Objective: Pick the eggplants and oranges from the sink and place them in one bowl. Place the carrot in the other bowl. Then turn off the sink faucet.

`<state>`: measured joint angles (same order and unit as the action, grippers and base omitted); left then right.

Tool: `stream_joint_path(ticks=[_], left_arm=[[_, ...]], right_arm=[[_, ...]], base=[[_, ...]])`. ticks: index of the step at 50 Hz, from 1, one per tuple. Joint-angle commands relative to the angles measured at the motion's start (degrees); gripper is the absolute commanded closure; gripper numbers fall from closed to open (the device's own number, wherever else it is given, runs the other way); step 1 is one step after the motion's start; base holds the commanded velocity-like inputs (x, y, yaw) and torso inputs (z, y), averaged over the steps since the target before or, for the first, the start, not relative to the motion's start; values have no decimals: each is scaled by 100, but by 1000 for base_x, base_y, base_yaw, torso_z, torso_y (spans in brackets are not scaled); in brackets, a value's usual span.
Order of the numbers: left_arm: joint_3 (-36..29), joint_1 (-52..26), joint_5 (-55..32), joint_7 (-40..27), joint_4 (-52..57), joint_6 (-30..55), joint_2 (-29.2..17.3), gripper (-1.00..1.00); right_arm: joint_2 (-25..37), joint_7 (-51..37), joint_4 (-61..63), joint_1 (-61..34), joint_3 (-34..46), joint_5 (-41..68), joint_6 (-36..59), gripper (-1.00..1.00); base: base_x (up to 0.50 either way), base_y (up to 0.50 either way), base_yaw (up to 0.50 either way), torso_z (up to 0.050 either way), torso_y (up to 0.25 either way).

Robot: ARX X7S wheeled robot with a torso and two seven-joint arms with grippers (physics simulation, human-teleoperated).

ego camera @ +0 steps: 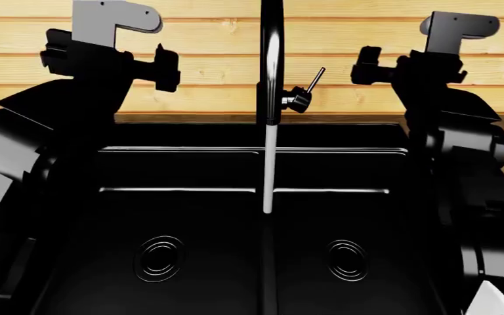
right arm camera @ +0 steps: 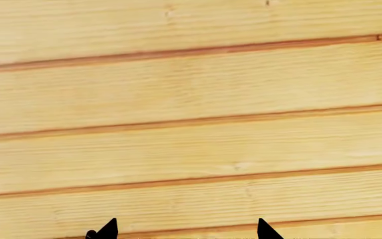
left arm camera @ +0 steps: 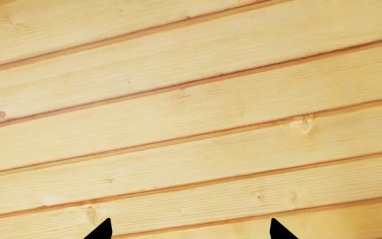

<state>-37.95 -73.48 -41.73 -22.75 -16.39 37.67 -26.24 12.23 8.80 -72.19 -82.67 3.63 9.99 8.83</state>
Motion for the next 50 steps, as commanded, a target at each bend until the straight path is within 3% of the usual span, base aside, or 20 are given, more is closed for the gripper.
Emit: stream_joint_path(ticks=[1,41,50], left_arm=[[21,-82,52,104,-91,-105,47,-100],[160,108,-197,-68,641,15,-165,-100],[204,29,-295,-160,588,217,-151,-100]], right_arm=[[-99,187,-278,-167,-502,-546,-16,-100],[-141,624,-278,-107,-1215,-878,-354,-100],[-147,740,-278,-106,-1362,-867,-346,-100]], base=[[0,0,0,3,-84],[0,0,0,21,-179],[0,0,0,5,-29]])
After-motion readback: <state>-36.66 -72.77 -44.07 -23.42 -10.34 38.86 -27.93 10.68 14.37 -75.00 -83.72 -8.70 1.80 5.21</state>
